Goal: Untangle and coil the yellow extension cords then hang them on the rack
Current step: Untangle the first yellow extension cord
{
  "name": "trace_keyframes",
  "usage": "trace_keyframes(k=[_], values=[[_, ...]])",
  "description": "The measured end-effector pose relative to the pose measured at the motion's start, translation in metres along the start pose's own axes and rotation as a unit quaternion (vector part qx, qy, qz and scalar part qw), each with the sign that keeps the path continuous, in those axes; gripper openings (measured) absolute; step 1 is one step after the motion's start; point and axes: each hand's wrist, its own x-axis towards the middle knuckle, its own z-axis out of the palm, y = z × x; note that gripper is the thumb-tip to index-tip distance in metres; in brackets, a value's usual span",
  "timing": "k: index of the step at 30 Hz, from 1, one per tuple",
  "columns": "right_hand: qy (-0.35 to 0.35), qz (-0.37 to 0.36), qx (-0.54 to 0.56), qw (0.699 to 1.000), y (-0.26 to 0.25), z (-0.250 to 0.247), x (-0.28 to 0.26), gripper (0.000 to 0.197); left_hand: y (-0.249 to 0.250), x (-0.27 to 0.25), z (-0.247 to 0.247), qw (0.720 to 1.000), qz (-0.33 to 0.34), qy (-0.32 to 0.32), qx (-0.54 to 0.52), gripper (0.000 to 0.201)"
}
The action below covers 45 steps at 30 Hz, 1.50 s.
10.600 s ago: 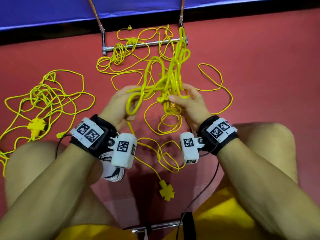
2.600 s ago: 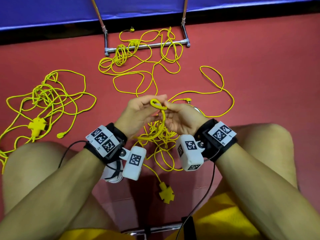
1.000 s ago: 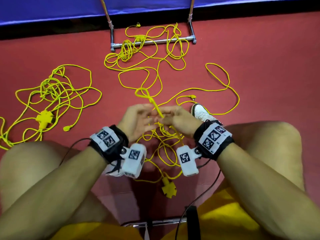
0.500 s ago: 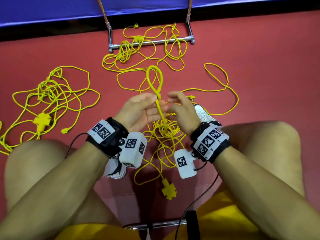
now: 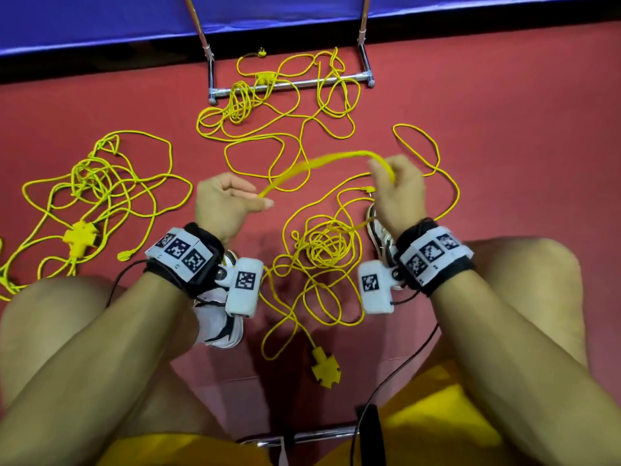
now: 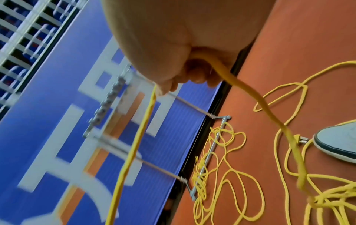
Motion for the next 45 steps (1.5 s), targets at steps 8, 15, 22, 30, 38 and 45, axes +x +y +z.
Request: trace_keyframes(k=[8,15,22,30,38,45], values=[[0.026,0.074,-0.123,0.989,0.016,0.007,0.006,0.035,-0.014,-0.018,0.010,0.978,-0.113,-0.164,0.068,0.015],[-0.307,0.262,0.077,0.912,-0.012,0.038,-0.032,0.045,-0.006,-0.040,0.033,0.959,-0.099,-0.262,0.043,0.019],[-0.283,0.307,0.340,0.843,-0.018,0.020,-0.021,0.011,0.011,-0.044,0.024,0.906,-0.145,-0.359,-0.174,0.029],[-0.280,0.273,0.423,0.817,-0.029,0.012,-0.018,0.020,0.005,-0.052,0.032,0.905,-0.182,-0.352,-0.154,0.019],[-0.230,0.238,0.410,0.850,-0.030,0.007,-0.014,0.017,0.006,-0.050,0.034,0.907,-0.187,-0.353,-0.129,0.025],[-0.114,0.235,0.375,0.889,-0.029,0.010,-0.010,0.022,0.011,-0.046,0.030,0.939,-0.100,-0.323,-0.061,0.018]])
